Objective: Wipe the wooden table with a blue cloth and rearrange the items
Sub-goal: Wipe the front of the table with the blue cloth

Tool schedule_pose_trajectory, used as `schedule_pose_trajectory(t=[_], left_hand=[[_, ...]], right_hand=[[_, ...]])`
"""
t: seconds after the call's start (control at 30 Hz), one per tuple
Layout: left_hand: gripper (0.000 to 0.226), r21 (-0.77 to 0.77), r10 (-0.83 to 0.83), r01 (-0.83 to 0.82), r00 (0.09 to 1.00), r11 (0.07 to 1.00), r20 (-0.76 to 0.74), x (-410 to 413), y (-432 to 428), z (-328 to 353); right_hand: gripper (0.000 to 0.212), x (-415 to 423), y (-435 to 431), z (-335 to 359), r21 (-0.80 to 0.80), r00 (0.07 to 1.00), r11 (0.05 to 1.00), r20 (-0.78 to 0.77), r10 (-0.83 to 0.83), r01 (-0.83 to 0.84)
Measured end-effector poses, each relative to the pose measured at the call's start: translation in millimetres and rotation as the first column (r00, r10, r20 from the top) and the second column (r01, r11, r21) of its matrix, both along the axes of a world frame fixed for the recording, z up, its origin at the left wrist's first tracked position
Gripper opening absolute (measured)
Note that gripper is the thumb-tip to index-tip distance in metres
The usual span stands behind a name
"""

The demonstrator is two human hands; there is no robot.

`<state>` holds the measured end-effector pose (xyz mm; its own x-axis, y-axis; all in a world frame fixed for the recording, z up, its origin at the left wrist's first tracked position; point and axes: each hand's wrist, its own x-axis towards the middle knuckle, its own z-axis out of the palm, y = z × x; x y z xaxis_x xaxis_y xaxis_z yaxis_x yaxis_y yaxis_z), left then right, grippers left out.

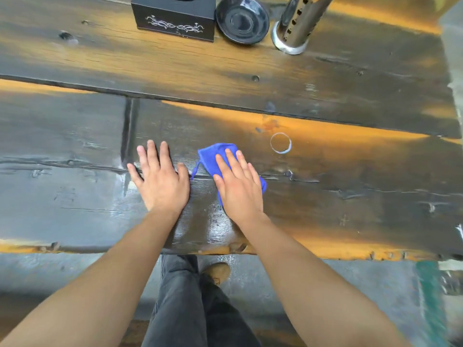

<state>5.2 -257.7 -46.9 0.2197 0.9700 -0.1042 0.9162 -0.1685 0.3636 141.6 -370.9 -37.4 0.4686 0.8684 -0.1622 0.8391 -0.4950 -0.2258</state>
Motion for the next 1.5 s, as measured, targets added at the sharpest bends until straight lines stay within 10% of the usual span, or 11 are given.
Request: schedule_pose_trajectory(t=[0.4, 1.1, 1.5], left_hand=[[0.066, 0.067, -0.002, 0.009, 0.994, 0.998, -0.108, 5, -2, -14], [0.066, 0.067, -0.008, 0.016, 0.993, 0.998, -0.118, 6, -3, -14], [0.064, 0.084, -0.006, 0.010, 0.998, 0.996, -0.055, 4, -3, -13]], right_hand=[[0.060, 107, 50, -3, -0.013, 0.916, 0.916, 0.013, -0.401, 0.401], [0.054, 148, -118, -3, 0.037, 0.598, 0.600, 0.057, -0.800, 0.799], [0.057, -21, -120, -3, -0.021, 0.983, 0.983, 0.031, -0.181, 0.181]])
